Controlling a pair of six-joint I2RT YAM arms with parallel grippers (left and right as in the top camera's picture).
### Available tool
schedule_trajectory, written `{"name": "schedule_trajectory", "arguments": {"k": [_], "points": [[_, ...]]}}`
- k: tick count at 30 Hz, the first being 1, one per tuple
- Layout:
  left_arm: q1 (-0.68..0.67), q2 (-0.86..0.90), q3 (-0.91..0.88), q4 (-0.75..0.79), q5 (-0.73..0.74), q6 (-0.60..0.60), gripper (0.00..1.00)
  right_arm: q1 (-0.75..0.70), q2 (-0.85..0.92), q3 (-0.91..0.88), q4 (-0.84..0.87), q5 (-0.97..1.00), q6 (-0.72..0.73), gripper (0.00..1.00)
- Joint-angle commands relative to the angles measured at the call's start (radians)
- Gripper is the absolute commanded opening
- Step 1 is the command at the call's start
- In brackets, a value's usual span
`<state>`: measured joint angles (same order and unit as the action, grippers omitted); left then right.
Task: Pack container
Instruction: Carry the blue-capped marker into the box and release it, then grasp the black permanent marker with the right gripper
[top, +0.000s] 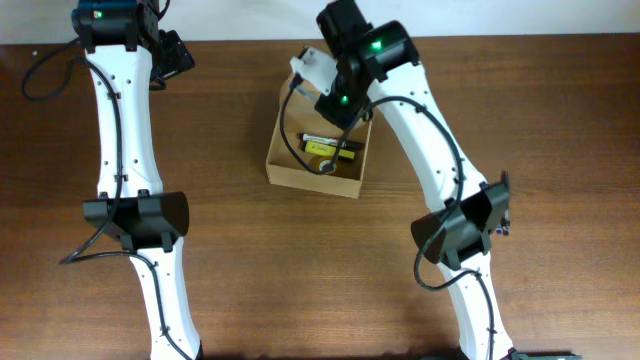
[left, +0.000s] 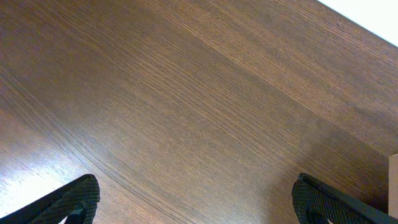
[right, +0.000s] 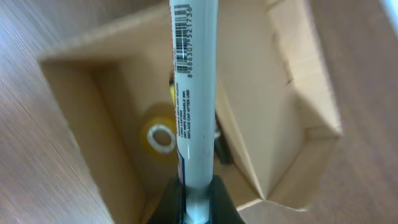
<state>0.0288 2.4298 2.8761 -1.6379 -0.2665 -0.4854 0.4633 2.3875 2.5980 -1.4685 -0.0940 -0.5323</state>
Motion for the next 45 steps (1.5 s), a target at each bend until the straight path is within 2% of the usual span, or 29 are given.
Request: {"name": "schedule_trajectory", "arguments": {"k": [1,10,11,12,13,15,20,25,29,34,37,40,45], "points": [[0.006,0.009,0.006,-0.002,-0.011,0.009,1.0,-0.006,-0.007,-0.111,0.038,0.016,-0.037,0.05],[0.006,0.009,0.006,-0.002,-0.011,0.009,1.0,-0.002,-0.007,-0.405,0.174,-0.001,-0.04,0.05],[0.006,0.009,0.006,-0.002,-0.011,0.009,1.0,-0.002,-0.007,-0.421,0.18,-0.005,-0.04,0.1],[0.006,0.009,0.006,-0.002,-0.011,0.009,1.0,-0.002,-0.007,-0.436,0.184,-0.008,-0.039,0.24],[0.006,0.009,0.006,-0.002,-0.011,0.009,1.0,0.002,-0.007,-0.44,0.182,-0.007,-0.036,0.48],[0.006,0.009,0.006,-0.002,-0.011,0.009,1.0,0.004,-0.009,-0.437,0.183,-0.026,-0.036,0.55],[0.006,0.009,0.006,-0.002,-0.011,0.009,1.0,0.017,-0.026,-0.365,0.159,-0.086,-0.026,0.61],[0.006,0.009,0.006,-0.002,-0.011,0.009,1.0,0.022,-0.071,-0.229,0.099,-0.077,0.05,0.6],[0.006,0.009,0.006,-0.002,-0.011,0.009,1.0,0.02,-0.165,-0.155,0.05,-0.06,0.063,0.61],[0.006,0.009,0.006,-0.002,-0.011,0.009,1.0,0.006,-0.319,-0.17,0.033,0.018,0.068,0.62],[0.006,0.009,0.006,-0.002,-0.011,0.009,1.0,-0.043,-0.449,-0.262,0.071,0.052,0.071,0.65],[0.006,0.009,0.006,-0.002,-0.011,0.009,1.0,-0.124,-0.593,-0.446,0.151,0.055,0.071,0.69],[0.006,0.009,0.006,-0.002,-0.011,0.009,1.0,-0.283,-0.785,-0.787,0.294,0.107,0.126,0.81]]}}
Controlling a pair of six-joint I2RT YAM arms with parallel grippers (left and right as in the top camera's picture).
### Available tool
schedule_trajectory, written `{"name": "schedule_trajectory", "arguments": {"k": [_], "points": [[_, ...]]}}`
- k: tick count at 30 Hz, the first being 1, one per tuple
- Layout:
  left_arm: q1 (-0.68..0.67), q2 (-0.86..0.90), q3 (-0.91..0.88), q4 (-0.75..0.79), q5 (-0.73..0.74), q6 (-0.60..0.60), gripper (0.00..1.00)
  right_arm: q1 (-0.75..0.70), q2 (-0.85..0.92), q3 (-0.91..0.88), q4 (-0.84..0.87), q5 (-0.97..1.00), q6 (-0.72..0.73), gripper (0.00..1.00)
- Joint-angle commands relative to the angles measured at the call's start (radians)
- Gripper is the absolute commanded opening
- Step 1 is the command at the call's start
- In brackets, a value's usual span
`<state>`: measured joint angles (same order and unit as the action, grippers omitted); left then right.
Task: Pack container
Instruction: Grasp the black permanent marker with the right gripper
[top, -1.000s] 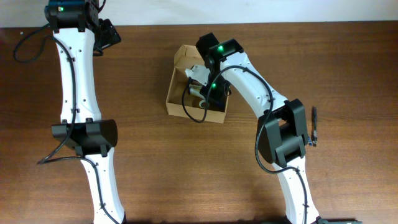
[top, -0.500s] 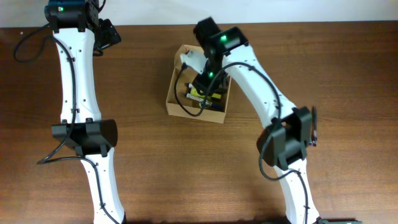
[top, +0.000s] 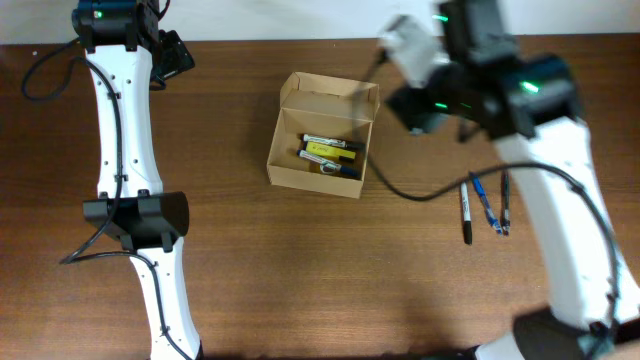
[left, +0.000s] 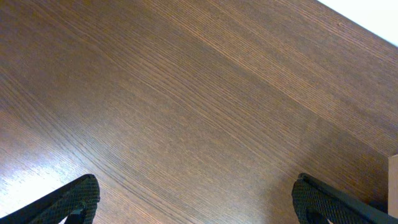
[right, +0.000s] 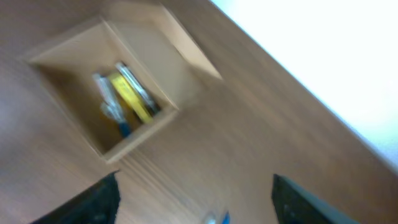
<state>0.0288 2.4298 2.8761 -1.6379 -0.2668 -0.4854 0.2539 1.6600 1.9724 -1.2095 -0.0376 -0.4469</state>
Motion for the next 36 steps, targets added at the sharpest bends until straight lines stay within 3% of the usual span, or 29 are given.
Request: {"name": "schedule_trajectory", "arguments": {"k": [1,7,13,36], "points": [[0.006,0.009,0.006,-0.002,-0.01,0.009,1.0,-0.108,-0.091,-0.228,0.069,0.05,0.061,0.83],[0.006,0.009,0.006,-0.002,-0.01,0.009,1.0,-0.272,-0.11,-0.488,0.114,0.048,0.251,0.82],[0.006,0.009,0.006,-0.002,-0.01,0.009,1.0,-0.319,-0.01,-0.673,0.179,-0.026,0.299,0.77],[0.006,0.009,0.006,-0.002,-0.01,0.009,1.0,-0.349,0.213,-0.761,0.271,0.027,0.386,0.63]]}}
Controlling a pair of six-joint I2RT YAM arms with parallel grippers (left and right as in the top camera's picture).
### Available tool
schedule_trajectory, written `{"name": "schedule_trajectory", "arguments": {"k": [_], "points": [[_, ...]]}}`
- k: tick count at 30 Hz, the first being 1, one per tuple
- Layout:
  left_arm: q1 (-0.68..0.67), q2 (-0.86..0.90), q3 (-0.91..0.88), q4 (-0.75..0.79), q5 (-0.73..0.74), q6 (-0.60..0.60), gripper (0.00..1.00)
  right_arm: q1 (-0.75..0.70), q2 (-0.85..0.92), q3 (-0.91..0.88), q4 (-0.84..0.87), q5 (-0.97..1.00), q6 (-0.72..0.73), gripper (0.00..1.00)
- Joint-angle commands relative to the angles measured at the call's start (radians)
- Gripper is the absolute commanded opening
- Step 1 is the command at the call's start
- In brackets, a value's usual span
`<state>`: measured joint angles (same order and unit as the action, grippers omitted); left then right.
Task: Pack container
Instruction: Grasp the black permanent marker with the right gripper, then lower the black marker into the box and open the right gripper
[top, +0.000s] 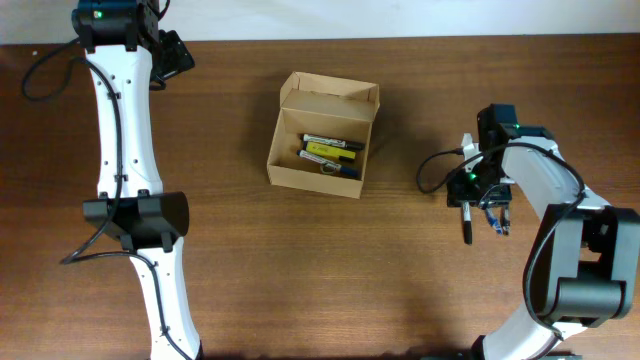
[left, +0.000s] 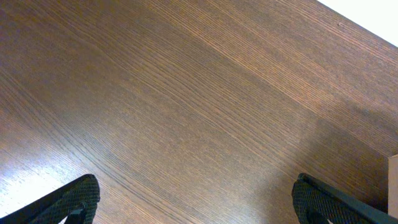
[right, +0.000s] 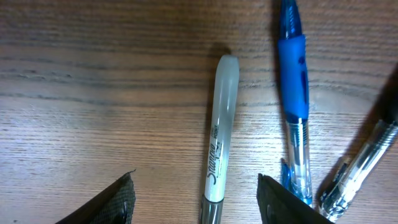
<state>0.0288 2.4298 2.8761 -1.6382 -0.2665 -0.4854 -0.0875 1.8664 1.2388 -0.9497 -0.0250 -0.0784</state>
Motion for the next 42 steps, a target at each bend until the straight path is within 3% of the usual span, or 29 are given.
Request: {"name": "schedule_trajectory", "arguments": {"k": [1,10,19,21,28,35,42], "points": [[0.006,0.009,0.006,-0.001,-0.011,0.009,1.0,-0.007,0.007,-0.041,0.025,0.015,0.017,0.63],[0.006,0.009,0.006,-0.001,-0.011,0.009,1.0,-0.007,0.008,-0.083,0.091,0.011,0.021,0.63],[0.006,0.009,0.006,-0.001,-0.011,0.009,1.0,-0.007,0.008,-0.137,0.153,0.011,0.023,0.57],[0.006,0.009,0.006,-0.001,-0.011,0.009,1.0,-0.007,0.008,-0.138,0.154,0.011,0.029,0.53],[0.006,0.009,0.006,-0.002,-0.011,0.009,1.0,-0.007,0.008,-0.136,0.157,-0.003,0.028,0.04],[0.006,0.009,0.006,-0.001,-0.011,0.009,1.0,-0.003,-0.048,-0.076,0.15,-0.082,0.027,0.04],[0.006,0.009,0.006,-0.001,-0.011,0.009,1.0,0.001,-0.19,0.139,0.108,-0.193,-0.032,0.04]]}}
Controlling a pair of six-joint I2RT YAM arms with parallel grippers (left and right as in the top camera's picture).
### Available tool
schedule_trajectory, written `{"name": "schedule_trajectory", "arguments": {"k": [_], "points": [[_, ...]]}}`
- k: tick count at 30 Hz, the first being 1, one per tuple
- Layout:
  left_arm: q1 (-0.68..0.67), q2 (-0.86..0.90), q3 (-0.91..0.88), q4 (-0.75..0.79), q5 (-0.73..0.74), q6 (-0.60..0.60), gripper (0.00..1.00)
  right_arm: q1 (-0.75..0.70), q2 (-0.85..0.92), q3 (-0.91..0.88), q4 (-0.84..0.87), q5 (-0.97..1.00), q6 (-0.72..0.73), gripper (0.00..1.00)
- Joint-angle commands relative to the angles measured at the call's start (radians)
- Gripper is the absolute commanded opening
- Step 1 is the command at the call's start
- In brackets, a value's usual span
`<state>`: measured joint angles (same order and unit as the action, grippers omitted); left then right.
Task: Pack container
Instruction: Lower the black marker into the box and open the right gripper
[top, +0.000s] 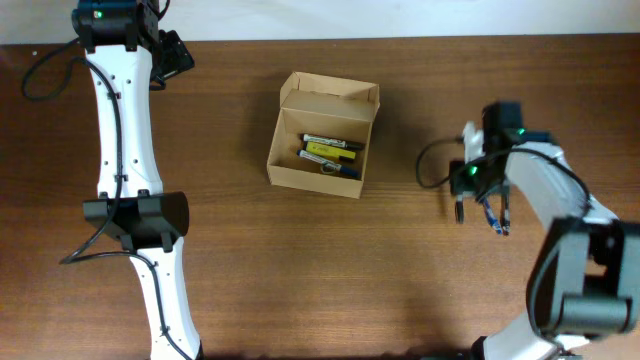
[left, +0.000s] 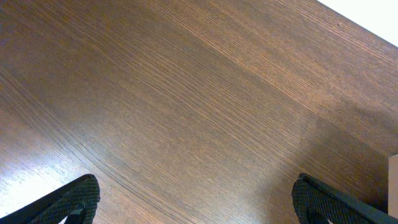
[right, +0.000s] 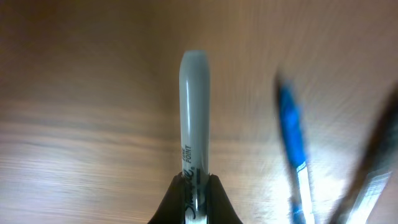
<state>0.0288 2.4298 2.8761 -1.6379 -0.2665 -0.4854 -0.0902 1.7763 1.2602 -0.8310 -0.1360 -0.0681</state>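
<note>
An open cardboard box (top: 322, 135) stands at the table's middle with several markers (top: 330, 152) lying in it. Right of it, my right gripper (right: 196, 186) is shut on a grey Sharpie marker (right: 194, 112), which points away from the wrist just above the wood. In the overhead view that marker (top: 459, 208) hangs below the right gripper (top: 465, 180). A blue pen (right: 292, 134) lies beside it, blurred. My left gripper (left: 199, 211) stays open over bare wood at the far left, holding nothing.
A couple of loose pens (top: 492, 212) lie on the table (top: 300, 260) just right of the held marker. The box's back flap (top: 330, 90) stands up. The left arm (top: 125, 150) stretches down the left side.
My right gripper was open over the grey marker lying on the table. Now it is shut on that marker, which has shifted slightly from its spot. The left arm has not moved.
My right gripper first held a white marker over the open box. Then it was open and away from the box, with the markers lying inside. Then it hung open over the loose pens at the right, and now it grips the grey marker there.
</note>
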Motion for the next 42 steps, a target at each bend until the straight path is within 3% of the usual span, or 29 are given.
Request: {"name": "schedule_trajectory", "arguments": {"k": [1,8,19,33,42], "points": [[0.006,0.009,0.006,-0.002,-0.011,0.009,1.0,0.011,-0.117,0.164,-0.034,-0.095,-0.073,0.04],[0.006,0.009,0.006,-0.002,-0.011,0.009,1.0,0.168,-0.148,0.382,-0.142,-0.095,-0.339,0.04],[0.006,0.009,0.006,-0.002,-0.011,0.009,1.0,0.467,-0.071,0.397,-0.032,-0.029,-0.585,0.04],[0.006,0.009,0.006,-0.002,-0.011,0.009,1.0,0.57,0.183,0.397,0.227,-0.025,-0.614,0.04],[0.006,0.009,0.006,-0.002,-0.011,0.009,1.0,0.575,0.333,0.397,0.2,-0.04,-0.562,0.04]]}}
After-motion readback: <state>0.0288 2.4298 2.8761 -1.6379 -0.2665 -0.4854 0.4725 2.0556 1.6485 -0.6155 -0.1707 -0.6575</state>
